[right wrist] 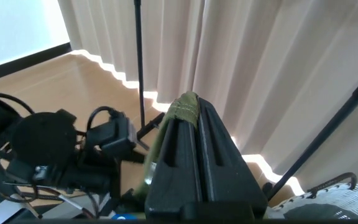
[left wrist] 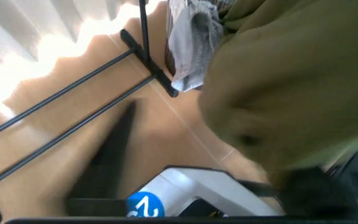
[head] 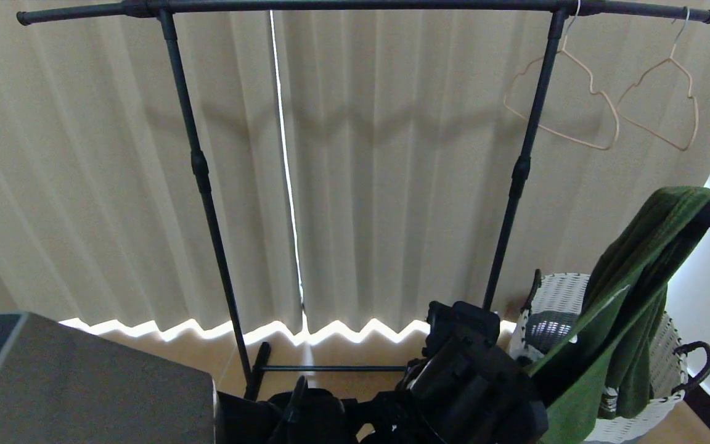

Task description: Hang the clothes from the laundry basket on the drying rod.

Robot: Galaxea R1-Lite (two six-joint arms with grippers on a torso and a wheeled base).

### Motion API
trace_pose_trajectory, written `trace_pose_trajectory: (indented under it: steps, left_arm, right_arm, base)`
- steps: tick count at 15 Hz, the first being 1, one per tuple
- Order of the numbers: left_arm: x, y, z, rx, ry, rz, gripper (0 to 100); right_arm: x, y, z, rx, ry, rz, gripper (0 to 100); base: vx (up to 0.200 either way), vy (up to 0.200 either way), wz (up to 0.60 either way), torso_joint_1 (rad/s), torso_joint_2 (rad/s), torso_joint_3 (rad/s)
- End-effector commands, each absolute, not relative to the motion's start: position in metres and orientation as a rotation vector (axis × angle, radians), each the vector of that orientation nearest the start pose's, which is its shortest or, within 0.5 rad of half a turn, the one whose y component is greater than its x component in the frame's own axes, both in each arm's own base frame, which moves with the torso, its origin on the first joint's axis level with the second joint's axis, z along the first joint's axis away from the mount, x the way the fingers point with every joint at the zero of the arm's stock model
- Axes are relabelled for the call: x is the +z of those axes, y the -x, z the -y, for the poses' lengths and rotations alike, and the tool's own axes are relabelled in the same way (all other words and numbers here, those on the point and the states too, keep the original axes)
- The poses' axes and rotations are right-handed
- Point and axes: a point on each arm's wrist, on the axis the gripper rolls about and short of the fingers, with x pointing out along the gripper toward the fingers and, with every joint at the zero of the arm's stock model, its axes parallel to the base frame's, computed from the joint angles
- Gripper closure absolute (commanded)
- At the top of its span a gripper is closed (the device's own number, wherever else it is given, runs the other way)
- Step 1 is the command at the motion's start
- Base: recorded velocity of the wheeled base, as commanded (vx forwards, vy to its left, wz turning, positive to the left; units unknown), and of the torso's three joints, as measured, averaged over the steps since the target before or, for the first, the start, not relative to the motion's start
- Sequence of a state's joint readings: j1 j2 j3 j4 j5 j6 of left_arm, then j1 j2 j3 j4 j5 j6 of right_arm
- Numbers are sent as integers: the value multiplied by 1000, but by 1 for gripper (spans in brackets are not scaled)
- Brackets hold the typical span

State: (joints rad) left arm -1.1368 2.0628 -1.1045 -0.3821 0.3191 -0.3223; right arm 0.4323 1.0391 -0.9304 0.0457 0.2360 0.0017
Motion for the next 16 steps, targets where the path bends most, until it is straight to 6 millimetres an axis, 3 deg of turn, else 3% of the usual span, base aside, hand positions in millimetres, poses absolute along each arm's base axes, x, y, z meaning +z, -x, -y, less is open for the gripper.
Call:
trace_pose_trajectory:
  steps: [1, 5, 8, 9, 10, 12, 16]
  left_arm:
    - [116, -166, 342, -708, -98, -550, 100]
    - [146, -154, 307, -674, -95, -487, 100]
    - [195, -143, 268, -689, -42, -369, 100]
    - [220, -143, 247, -678, -36, -284, 100]
    - [225, -143, 244, -675, -36, -268, 100]
    - [261, -154, 207, -596, -48, -130, 100]
    - [269, -173, 176, -466, -102, -86, 100]
  right_arm:
    - [299, -114, -58, 667, 13, -151, 100]
    - [298, -115, -59, 666, 14, -156, 100]
    - [303, -115, -59, 668, 15, -139, 100]
    - [307, -115, -59, 670, 14, -124, 100]
    - [309, -115, -59, 670, 13, -119, 100]
    - [325, -123, -62, 673, 6, -45, 100]
    - [316, -147, -74, 672, 9, -73, 100]
  base:
    - [0, 0, 0, 0, 0, 0]
    - [0, 0, 0, 0, 0, 0]
    - [0, 0, 0, 0, 0, 0]
    - [0, 0, 0, 0, 0, 0]
    - [0, 0, 0, 0, 0, 0]
    - [0, 0, 0, 0, 0, 0]
    - [0, 0, 0, 0, 0, 0]
